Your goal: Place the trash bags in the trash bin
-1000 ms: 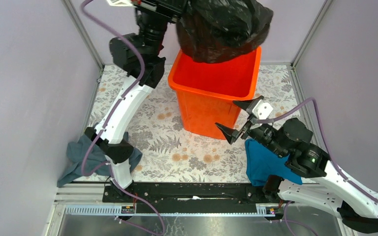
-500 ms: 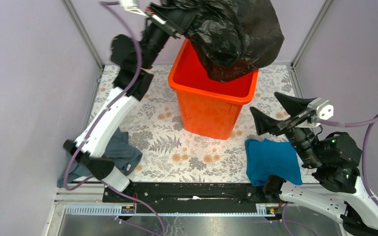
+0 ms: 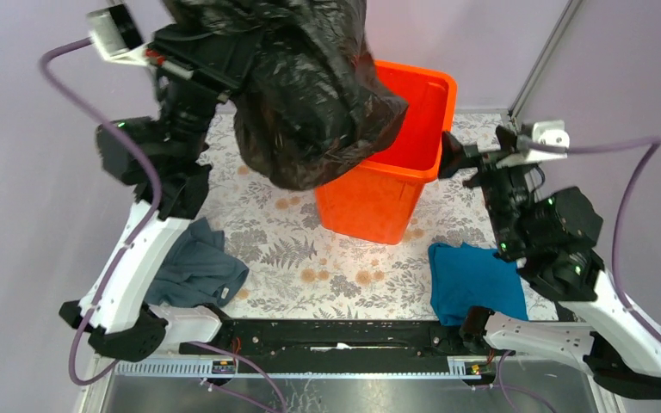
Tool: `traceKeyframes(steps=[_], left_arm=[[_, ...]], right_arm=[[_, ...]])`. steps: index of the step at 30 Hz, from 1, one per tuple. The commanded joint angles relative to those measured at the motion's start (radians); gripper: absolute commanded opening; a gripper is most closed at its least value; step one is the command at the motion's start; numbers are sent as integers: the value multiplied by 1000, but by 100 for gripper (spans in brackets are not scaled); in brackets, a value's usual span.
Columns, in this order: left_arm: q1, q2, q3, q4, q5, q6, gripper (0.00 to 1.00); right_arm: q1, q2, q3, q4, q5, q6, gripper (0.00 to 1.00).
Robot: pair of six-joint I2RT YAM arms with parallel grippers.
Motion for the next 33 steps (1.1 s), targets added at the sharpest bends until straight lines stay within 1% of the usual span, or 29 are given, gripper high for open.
traceKeyframes(steps=[1,3,5,6,8,10,12,14,18,20,24,26,29,33], left_arm=[[13,78,-28,-11,70,-100,0],[14,117,1,29,114,-139,0],[14,173,77,24,165,-147,0],[14,198,117,13,186,-144,0],[15,236,192,-18,211,-120,0],[17,268,273,-68,217,-74,0],[24,294,340,-131,214,-32,0],[36,303,358,-149,207,-22,0],[54,300,345,-172,216,-20,0],[54,295,319,-163,225,-20,0],[54,297,279,-146,226,-23,0],[54,306,278,-137,232,-32,0],[53,319,284,-134,242,-42,0],[53,311,281,-148,241,-35,0]], right_arm=[[4,145,183,100,210,-98,100],[3,173,207,147,209,-123,100],[4,189,203,211,198,-149,100],[3,194,192,208,139,-162,100],[3,201,169,106,-127,-188,100],[4,207,144,28,-330,-207,100],[3,208,140,-10,-445,-213,100],[3,198,153,-34,-530,-198,100],[3,172,240,-58,-595,-137,100],[3,166,290,-44,-620,-90,100],[3,204,423,-26,-623,20,100],[3,246,499,-48,-650,48,100],[3,321,612,-70,-647,65,100],[3,502,831,-159,-611,32,100]])
